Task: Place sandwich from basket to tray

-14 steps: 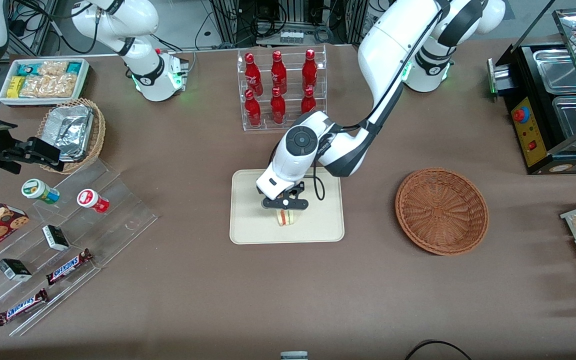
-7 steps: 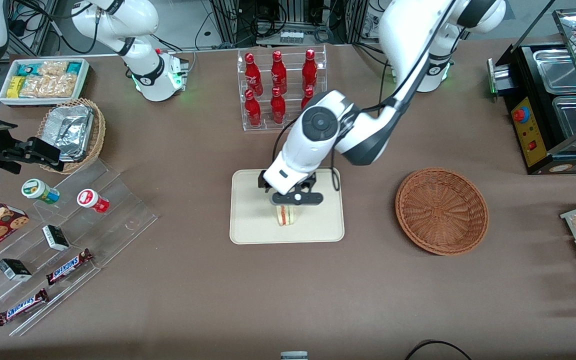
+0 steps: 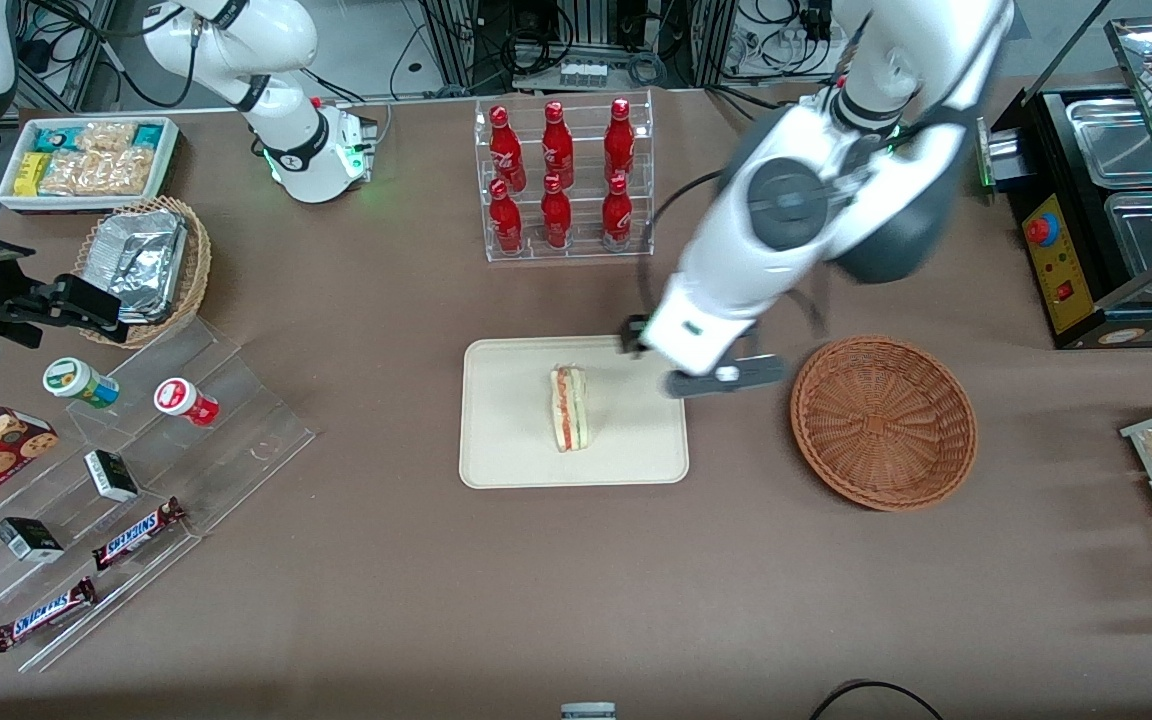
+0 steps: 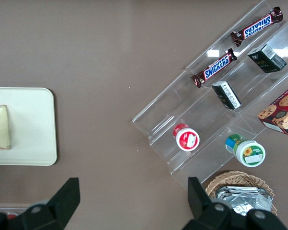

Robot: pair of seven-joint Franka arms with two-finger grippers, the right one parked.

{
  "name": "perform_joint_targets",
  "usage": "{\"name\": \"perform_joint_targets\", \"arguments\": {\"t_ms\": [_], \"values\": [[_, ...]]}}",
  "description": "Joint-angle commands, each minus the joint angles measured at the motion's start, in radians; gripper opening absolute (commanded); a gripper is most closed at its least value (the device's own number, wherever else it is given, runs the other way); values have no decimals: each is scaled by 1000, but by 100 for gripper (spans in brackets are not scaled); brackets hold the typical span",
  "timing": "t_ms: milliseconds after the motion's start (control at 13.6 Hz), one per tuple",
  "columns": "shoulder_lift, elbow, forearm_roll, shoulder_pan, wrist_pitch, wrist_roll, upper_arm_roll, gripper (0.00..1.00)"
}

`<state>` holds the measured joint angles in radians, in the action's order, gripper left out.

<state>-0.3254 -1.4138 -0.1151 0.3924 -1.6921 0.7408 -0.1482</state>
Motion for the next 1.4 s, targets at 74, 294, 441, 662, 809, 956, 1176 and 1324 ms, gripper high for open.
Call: {"name": "perform_joint_targets", "arguments": {"t_ms": [74, 294, 441, 662, 809, 956, 1176, 1324], "values": [[149, -94, 78, -148, 97, -70, -8, 99], [213, -123, 80, -295, 161, -281, -8, 99], [238, -128, 81, -390, 195, -442, -8, 99], [284, -174, 81, -521, 204, -671, -8, 99], [289, -183, 81, -579, 206, -785, -8, 99], [311, -212, 81, -580, 200, -862, 33, 99], [370, -279, 81, -492, 186, -879, 113, 99], [419, -326, 90, -466, 164, -876, 114, 99]]}}
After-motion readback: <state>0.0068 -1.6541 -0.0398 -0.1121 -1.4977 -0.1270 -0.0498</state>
